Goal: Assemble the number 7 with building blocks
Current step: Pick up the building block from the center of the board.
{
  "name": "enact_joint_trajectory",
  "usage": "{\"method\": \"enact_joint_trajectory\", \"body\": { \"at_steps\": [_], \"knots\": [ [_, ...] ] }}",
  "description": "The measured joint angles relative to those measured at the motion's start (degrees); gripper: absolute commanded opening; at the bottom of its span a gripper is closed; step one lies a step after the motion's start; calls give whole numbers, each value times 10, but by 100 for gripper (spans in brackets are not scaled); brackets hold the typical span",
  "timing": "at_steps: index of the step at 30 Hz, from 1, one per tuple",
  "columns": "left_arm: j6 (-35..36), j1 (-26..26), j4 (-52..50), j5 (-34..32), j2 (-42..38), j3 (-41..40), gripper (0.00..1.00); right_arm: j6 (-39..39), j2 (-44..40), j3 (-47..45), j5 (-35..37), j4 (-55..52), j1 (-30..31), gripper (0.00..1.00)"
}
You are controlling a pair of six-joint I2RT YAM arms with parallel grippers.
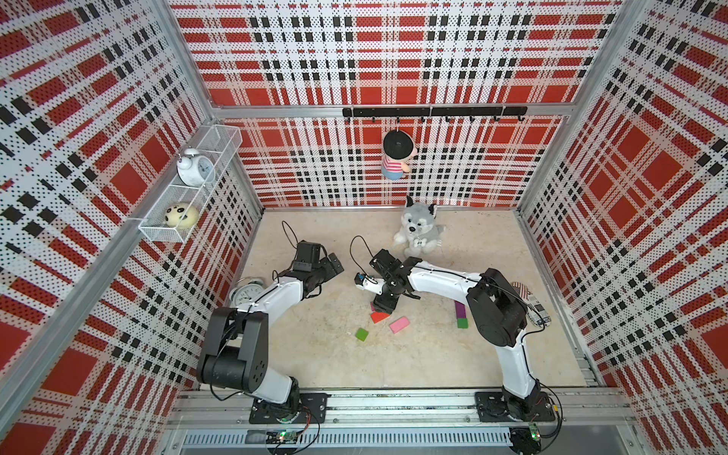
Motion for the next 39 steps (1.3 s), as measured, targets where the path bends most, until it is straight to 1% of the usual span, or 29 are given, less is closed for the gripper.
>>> {"method": "enact_joint_trajectory", "body": {
  "at_steps": [6,14,17,19,25,27,30,34,35,39],
  "knots": [
    [0,0,0,1,0,-6,98,2,17,23,19,-12,3,58],
    [0,1,8,1,0,-14,98,-2,19,30,32,-23,4,57],
    [0,1,9,1,0,-17,98,-5,18,25,32,-22,4,60],
    [0,1,9,1,0,-18,98,-5,18,5,38,-20,4,61],
    [-3,1,14,2,0,-18,98,1,19,10,47,-35,2,58],
    [-4,1,15,3,0,-18,98,5,22,15,48,-38,2,56],
    [-6,1,16,3,0,-18,98,7,22,16,48,-38,2,43],
    [-7,0,17,3,0,-18,98,6,26,21,47,-39,-2,28],
    [-7,-2,17,3,0,-18,98,8,26,21,45,-38,-4,26],
    [-9,-10,17,3,1,-18,98,14,20,10,34,-23,-22,25]
  ]
}}
